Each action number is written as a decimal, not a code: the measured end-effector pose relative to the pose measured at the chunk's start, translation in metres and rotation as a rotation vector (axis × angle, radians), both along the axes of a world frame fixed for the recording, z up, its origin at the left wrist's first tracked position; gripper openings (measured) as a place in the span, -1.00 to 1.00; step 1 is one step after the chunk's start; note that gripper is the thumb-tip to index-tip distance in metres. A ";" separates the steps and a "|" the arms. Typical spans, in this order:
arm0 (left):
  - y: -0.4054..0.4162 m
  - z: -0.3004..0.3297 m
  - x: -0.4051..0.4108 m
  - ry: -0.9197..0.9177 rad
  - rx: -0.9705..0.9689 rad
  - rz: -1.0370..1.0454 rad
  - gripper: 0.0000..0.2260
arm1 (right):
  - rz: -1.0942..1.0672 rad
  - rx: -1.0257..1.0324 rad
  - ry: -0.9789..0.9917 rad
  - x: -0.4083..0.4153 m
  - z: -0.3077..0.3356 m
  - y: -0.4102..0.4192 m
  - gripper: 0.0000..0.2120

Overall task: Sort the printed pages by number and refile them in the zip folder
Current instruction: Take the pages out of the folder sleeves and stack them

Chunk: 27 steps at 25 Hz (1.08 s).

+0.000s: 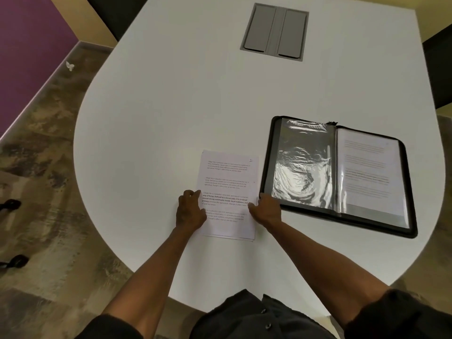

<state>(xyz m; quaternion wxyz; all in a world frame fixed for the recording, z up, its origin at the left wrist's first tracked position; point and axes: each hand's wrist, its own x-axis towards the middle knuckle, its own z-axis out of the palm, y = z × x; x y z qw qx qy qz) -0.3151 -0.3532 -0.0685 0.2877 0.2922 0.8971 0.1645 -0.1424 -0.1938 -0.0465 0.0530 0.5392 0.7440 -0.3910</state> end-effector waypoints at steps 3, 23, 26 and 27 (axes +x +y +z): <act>-0.002 0.001 0.003 0.003 0.012 0.001 -0.43 | 0.017 0.055 0.024 0.015 0.003 0.004 -0.87; 0.156 0.048 0.210 0.020 0.385 -0.255 -0.47 | -0.170 -0.064 -0.423 0.287 0.002 0.175 -0.25; 0.192 0.058 0.241 -0.014 0.364 -0.285 -0.48 | -0.175 0.069 -0.305 0.284 0.001 0.174 -0.24; 0.203 0.060 0.248 -0.032 0.366 -0.295 -0.49 | -0.183 0.105 -0.248 0.280 0.004 0.172 -0.24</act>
